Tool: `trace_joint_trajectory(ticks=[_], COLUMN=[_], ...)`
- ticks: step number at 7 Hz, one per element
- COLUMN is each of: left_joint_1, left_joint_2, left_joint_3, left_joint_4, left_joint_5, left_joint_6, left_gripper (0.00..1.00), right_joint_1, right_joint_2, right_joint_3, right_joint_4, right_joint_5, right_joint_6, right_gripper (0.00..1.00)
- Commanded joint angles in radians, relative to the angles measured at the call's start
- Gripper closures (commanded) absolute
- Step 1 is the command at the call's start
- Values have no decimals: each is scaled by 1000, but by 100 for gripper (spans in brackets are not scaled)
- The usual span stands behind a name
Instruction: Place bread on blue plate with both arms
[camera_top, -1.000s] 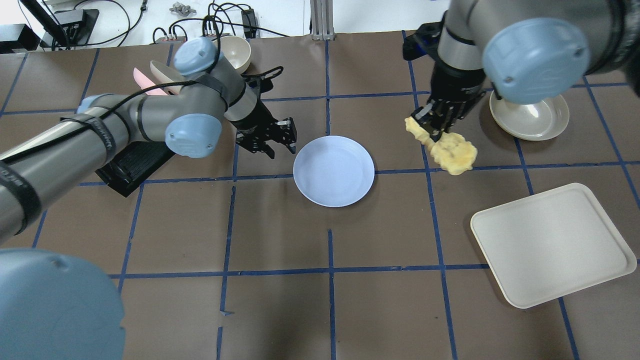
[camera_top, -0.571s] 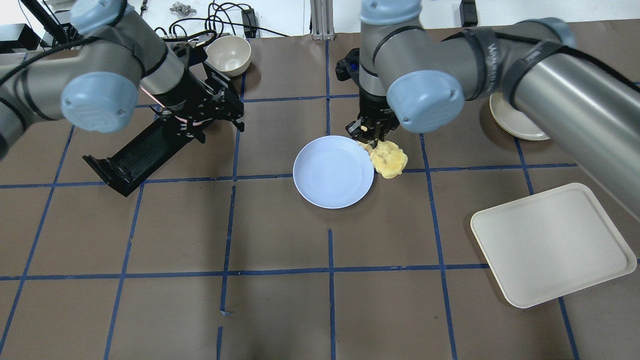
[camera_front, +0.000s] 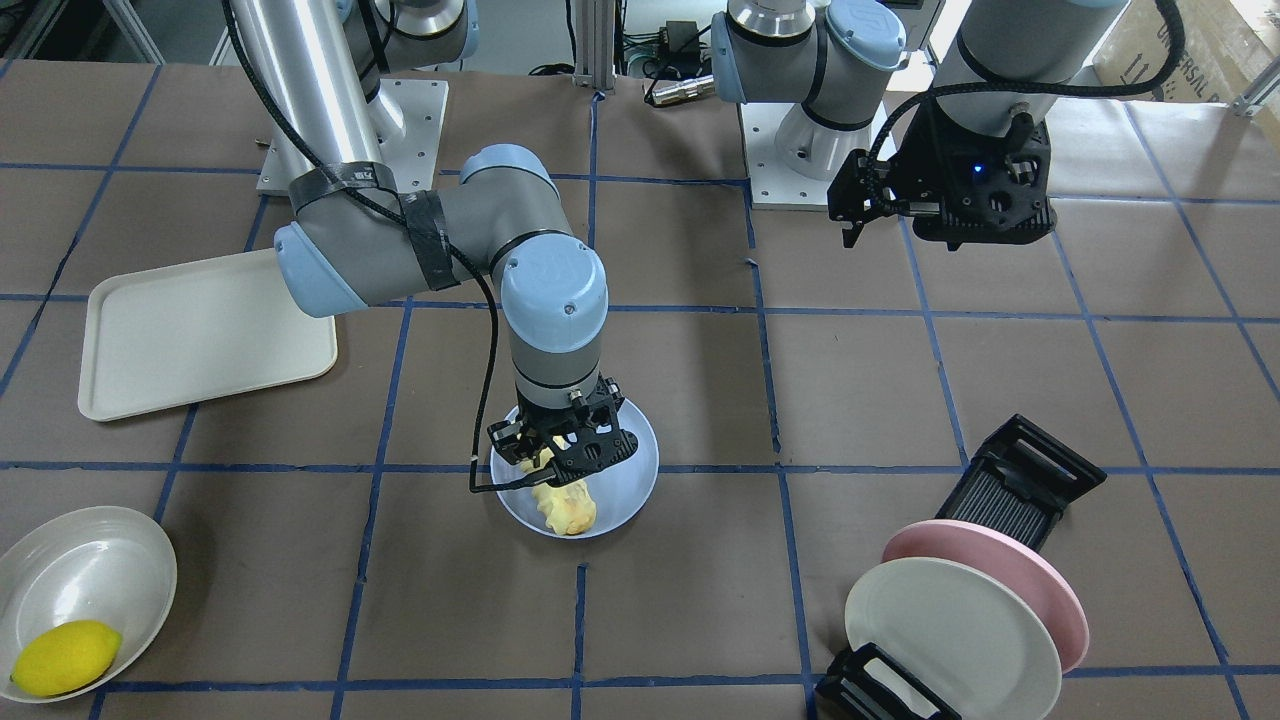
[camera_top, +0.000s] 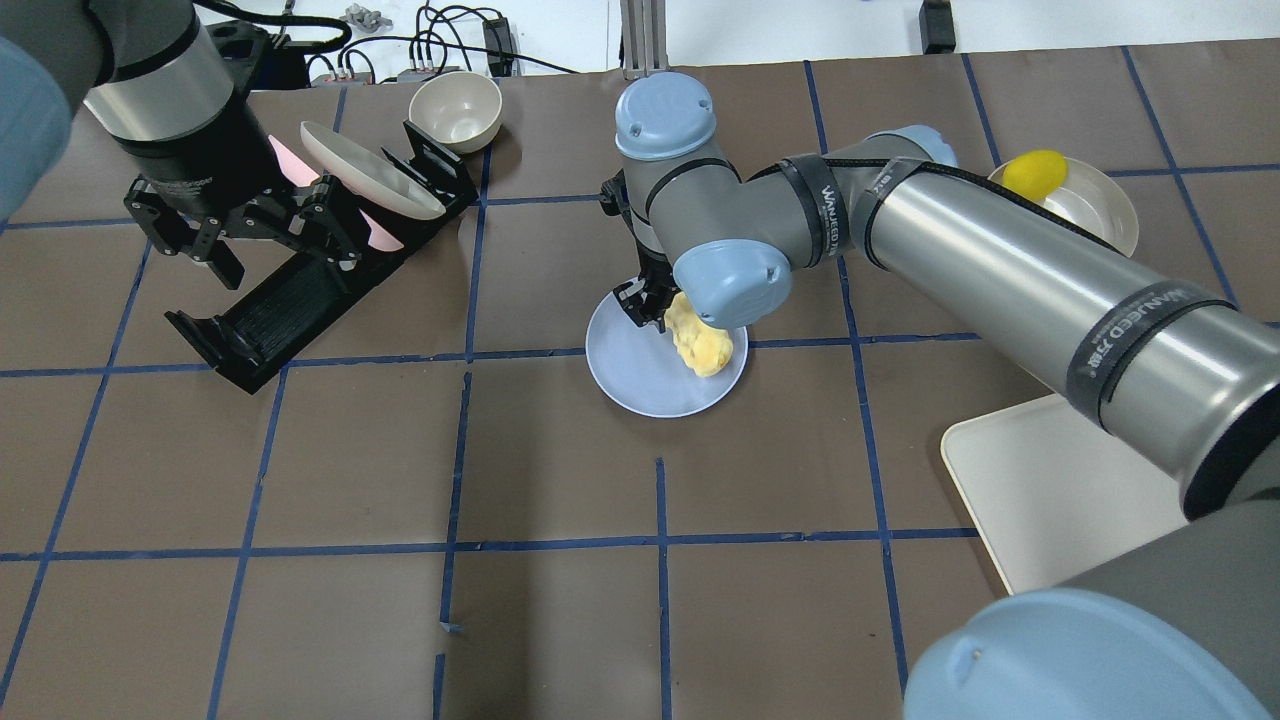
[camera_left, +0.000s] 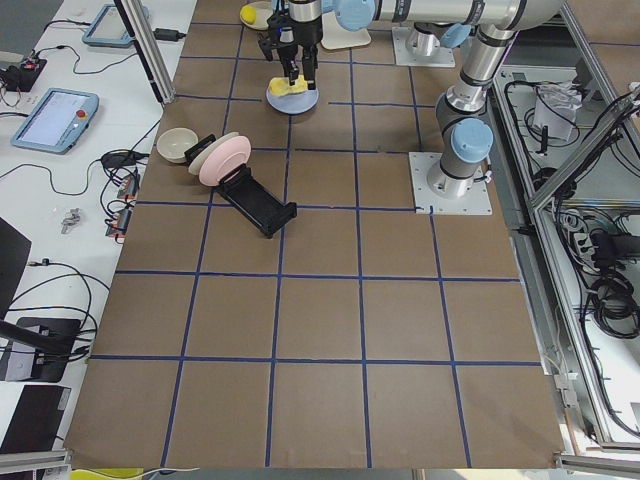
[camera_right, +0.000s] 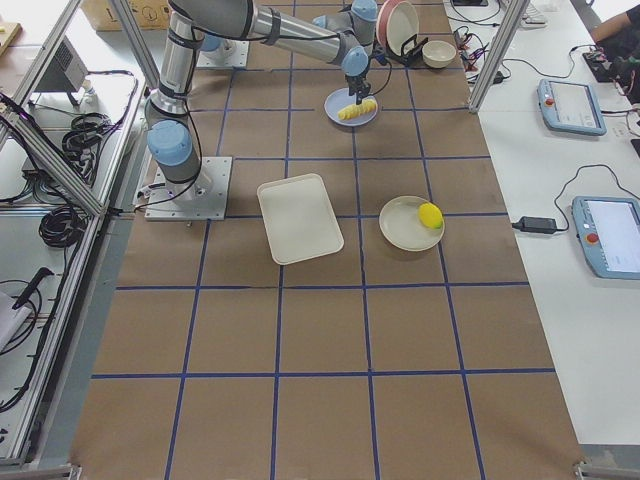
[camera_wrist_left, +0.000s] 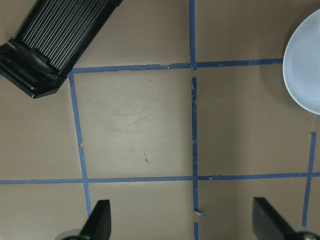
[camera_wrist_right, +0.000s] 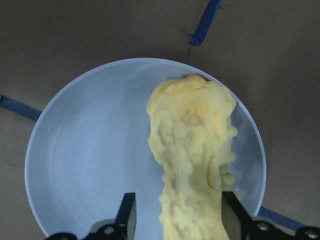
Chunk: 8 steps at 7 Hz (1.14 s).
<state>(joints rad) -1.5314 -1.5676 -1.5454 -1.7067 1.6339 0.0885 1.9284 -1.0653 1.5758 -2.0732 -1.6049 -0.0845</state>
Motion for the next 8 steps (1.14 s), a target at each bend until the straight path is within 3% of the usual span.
trace_joint_trajectory(ticks=[1, 3, 4, 6, 8], left_joint_1=[-3, 11, 28, 28, 28], left_joint_2=[-14, 0, -18, -34, -25], left_joint_3=[25, 50, 86, 97, 96], left_joint_4=[16, 18, -2, -11, -13], left_joint_5=[-58, -48, -43, -43, -45], left_joint_6=[-9, -13, -13, -24, -26], left_gripper=[0, 0, 0, 0, 0], right_joint_1=[-20, -60, -103, -260, -359], right_joint_2=[1, -66, -132, -304, -428], right_joint_3=[0, 24, 44, 41, 65], right_joint_4=[-10, 8, 77, 357, 500], right_joint_5=[0, -6, -4, -7, -35], right_joint_6=[-17, -38, -49, -58, -124], right_gripper=[1, 1, 1, 3, 3])
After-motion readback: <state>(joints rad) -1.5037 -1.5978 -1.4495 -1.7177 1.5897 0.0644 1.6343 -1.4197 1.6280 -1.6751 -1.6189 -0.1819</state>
